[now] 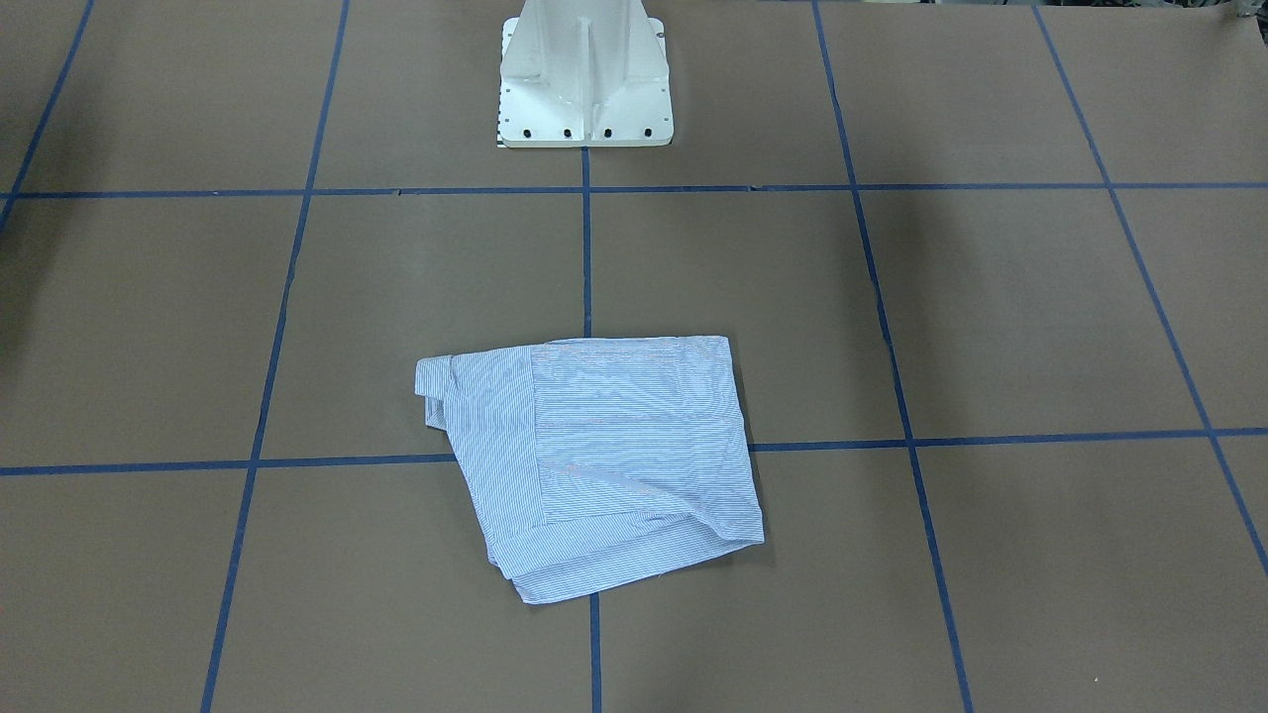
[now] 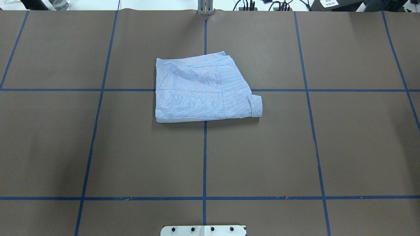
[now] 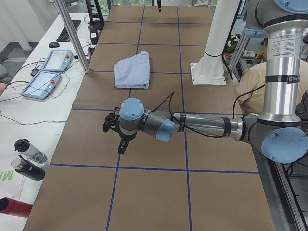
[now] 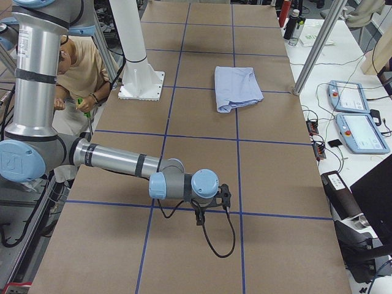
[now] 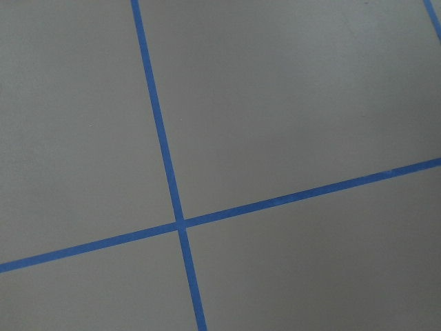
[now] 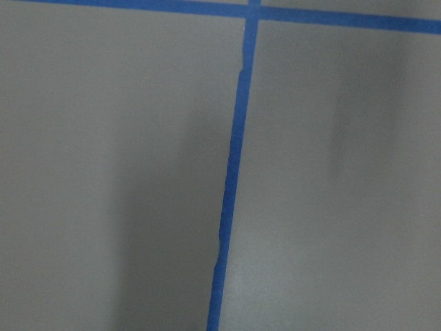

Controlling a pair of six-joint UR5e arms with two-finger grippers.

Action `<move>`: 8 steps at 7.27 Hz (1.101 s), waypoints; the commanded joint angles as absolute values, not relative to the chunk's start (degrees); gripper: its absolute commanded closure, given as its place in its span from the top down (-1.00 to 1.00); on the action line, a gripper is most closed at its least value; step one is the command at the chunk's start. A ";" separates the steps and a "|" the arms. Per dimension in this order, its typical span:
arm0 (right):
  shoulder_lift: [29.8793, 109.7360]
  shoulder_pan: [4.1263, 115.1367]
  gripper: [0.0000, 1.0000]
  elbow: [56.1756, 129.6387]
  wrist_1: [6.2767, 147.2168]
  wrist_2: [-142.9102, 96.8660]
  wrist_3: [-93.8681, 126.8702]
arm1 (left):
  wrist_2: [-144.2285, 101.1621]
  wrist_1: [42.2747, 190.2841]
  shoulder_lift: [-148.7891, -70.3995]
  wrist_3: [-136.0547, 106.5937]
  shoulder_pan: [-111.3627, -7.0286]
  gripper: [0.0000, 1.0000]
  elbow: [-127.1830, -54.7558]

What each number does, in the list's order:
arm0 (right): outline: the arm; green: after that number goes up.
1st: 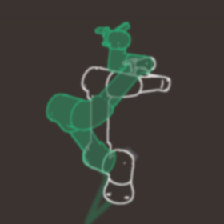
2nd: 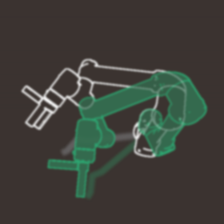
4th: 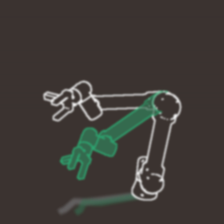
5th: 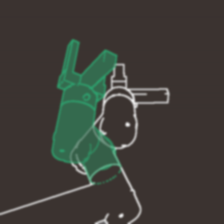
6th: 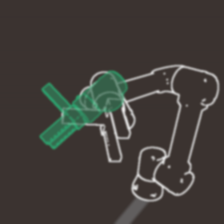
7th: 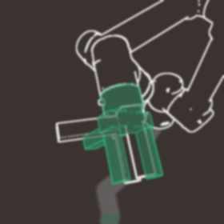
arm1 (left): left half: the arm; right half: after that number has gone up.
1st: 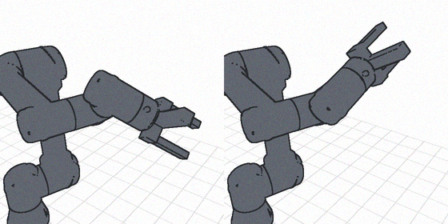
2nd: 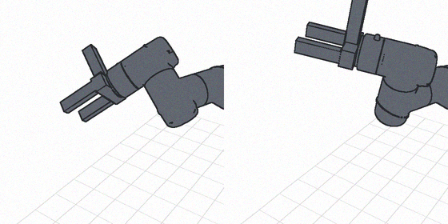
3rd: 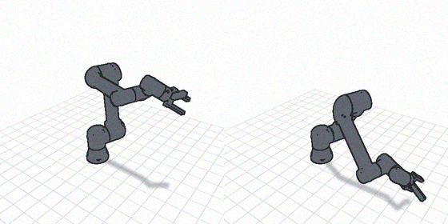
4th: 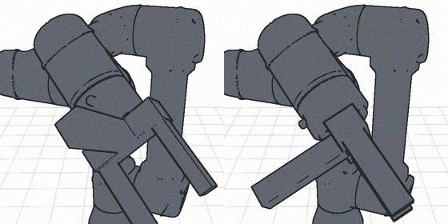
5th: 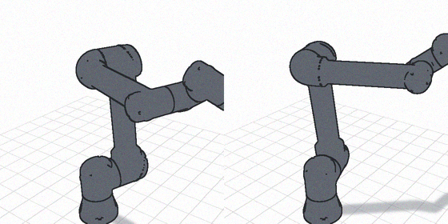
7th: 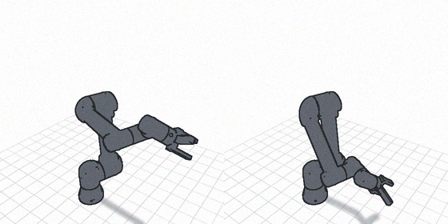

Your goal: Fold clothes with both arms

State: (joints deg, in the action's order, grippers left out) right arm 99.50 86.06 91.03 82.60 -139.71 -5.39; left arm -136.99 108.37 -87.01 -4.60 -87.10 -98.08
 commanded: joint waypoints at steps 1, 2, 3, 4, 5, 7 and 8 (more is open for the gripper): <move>99.05 86.92 1.00 100.51 95.47 -135.02 -6.77 | -136.94 108.20 -86.22 -4.66 -87.36 1.00 -101.24; 99.57 88.05 1.00 100.37 95.80 -133.78 -9.12 | -136.93 108.19 -86.05 -4.66 -87.45 1.00 -101.68; 99.41 88.07 1.00 100.46 95.89 -134.55 -10.01 | -137.11 108.19 -84.13 -4.57 -87.36 1.00 -102.12; 99.49 89.20 1.00 100.11 95.80 -135.17 -9.85 | -137.28 108.72 -83.59 -4.66 -87.28 1.00 -101.35; 98.54 89.30 1.00 100.11 95.89 -135.44 -10.02 | -136.94 108.11 -83.58 -4.75 -87.36 1.00 -102.90; 99.32 89.30 1.00 100.55 95.71 -134.83 -9.24 | -137.02 108.02 -83.32 -5.27 -88.93 1.00 -104.92; 98.36 89.30 1.00 100.02 95.80 -135.26 -8.71 | -136.50 108.54 -79.67 -5.10 -89.29 1.00 -108.77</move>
